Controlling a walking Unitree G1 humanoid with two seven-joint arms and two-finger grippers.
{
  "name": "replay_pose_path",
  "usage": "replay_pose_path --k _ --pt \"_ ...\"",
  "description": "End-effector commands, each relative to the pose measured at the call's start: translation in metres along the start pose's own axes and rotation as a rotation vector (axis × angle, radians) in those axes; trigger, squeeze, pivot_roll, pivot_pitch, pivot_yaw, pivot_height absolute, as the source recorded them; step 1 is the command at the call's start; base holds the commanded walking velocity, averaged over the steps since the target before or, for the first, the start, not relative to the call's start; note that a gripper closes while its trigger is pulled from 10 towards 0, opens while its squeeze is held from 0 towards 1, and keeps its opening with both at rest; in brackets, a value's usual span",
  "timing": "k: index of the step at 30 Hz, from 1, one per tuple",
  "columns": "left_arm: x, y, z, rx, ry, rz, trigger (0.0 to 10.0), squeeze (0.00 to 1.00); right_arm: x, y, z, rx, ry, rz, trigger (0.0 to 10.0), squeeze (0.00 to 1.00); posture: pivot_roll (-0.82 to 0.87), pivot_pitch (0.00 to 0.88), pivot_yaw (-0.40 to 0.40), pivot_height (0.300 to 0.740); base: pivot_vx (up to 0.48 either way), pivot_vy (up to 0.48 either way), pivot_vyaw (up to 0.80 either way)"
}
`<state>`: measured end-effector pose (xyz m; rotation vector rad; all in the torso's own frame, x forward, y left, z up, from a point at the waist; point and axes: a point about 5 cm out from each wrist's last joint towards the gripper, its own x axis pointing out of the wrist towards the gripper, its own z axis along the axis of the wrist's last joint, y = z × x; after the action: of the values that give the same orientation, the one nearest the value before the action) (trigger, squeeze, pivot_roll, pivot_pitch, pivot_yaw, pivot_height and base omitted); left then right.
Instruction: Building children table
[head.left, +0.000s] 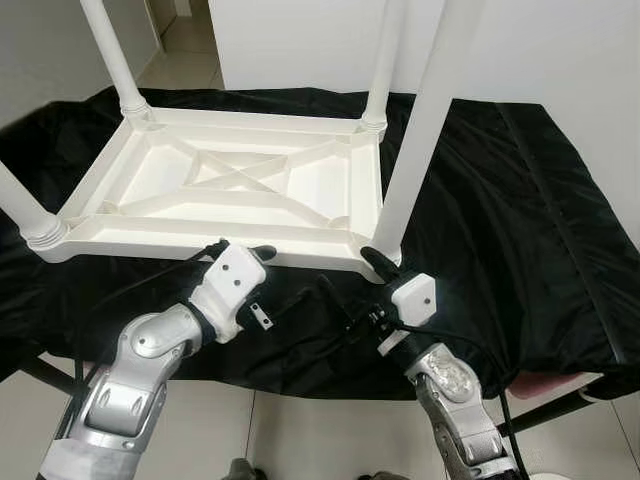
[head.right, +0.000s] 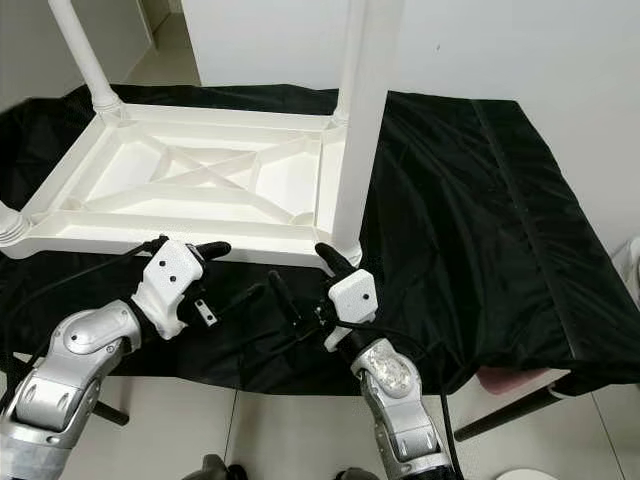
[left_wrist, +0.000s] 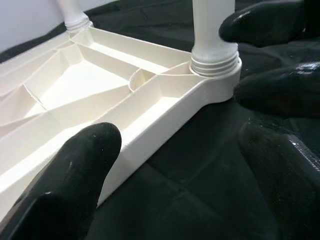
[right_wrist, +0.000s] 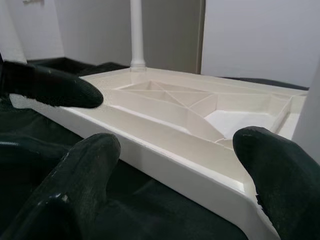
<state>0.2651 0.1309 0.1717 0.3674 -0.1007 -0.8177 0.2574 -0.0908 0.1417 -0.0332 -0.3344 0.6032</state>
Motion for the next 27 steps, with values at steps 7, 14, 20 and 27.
replay_pose_path --k 7,14,20,27 --pt "-0.005 0.014 -0.004 0.030 0.014 0.079 10.0 0.00 0.017 -0.008 -0.007 0.070 0.010 -0.034 10.0 0.00 -0.07 0.082 0.038 0.740 0.000 0.000 0.00" --pt "-0.003 0.020 -0.005 0.034 0.011 0.136 10.0 0.00 0.028 -0.016 -0.009 0.077 0.009 -0.059 10.0 0.00 -0.07 0.082 0.032 0.740 0.000 0.000 0.00" --pt "0.001 0.026 -0.007 0.047 0.009 0.215 10.0 0.00 0.032 -0.026 -0.010 0.082 0.010 -0.115 10.0 0.00 -0.07 0.084 0.028 0.740 0.000 0.000 0.00" --pt "0.018 0.029 -0.013 0.068 0.035 0.335 10.0 0.00 0.026 -0.049 -0.016 0.071 0.041 -0.268 10.0 0.00 -0.08 0.083 0.033 0.740 0.000 0.000 0.00"
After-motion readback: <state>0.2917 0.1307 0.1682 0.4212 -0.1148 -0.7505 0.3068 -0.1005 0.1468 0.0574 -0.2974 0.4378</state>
